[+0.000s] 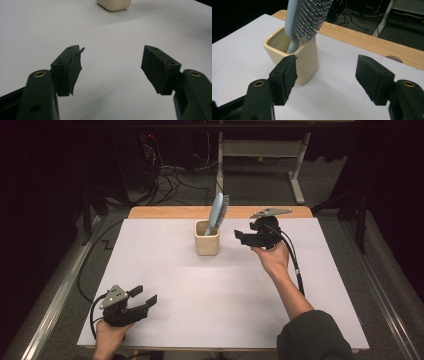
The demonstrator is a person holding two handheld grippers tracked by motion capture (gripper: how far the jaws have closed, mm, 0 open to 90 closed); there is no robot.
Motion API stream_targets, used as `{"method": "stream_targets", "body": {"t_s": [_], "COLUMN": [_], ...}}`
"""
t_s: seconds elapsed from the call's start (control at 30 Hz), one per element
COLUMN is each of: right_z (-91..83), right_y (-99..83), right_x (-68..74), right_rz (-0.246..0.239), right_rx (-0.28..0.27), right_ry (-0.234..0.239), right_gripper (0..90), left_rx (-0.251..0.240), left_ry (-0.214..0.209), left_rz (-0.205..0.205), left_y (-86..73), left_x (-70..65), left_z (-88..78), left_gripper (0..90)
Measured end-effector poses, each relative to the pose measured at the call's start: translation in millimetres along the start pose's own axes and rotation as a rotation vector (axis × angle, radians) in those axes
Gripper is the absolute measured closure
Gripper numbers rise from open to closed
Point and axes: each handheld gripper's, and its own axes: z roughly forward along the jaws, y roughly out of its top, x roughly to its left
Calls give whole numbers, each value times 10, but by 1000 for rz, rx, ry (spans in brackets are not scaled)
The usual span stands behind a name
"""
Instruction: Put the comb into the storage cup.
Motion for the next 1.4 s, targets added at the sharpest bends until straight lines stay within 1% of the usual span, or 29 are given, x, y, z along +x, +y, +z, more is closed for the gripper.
{"method": "stream_targets", "body": {"t_s": [0.1,0.3,0.8,1.0,1.4], "right_z": [-24,-65,-172,-212,-306], "right_y": [-38,-73,-161,-195,-272], "right_x": [-38,-73,-116,-122,-182], "right_rz": [8,14,13,10,18], "right_rx": [2,-4,-3,-12,-25], "right_ry": [-1,-5,-3,-1,-7], "right_gripper": [339,340,342,343,343], "left_rx": [-2,-3,-4,-4,-9], "left_ry": [1,3,6,7,9], "left_rz": [-2,-2,-1,0,-2], "left_y": [-1,-1,-1,-1,0], "left_x": [1,4,3,1,0], "left_z": [0,-2,-5,-5,-7], "left_gripper": [328,328,328,328,328]}}
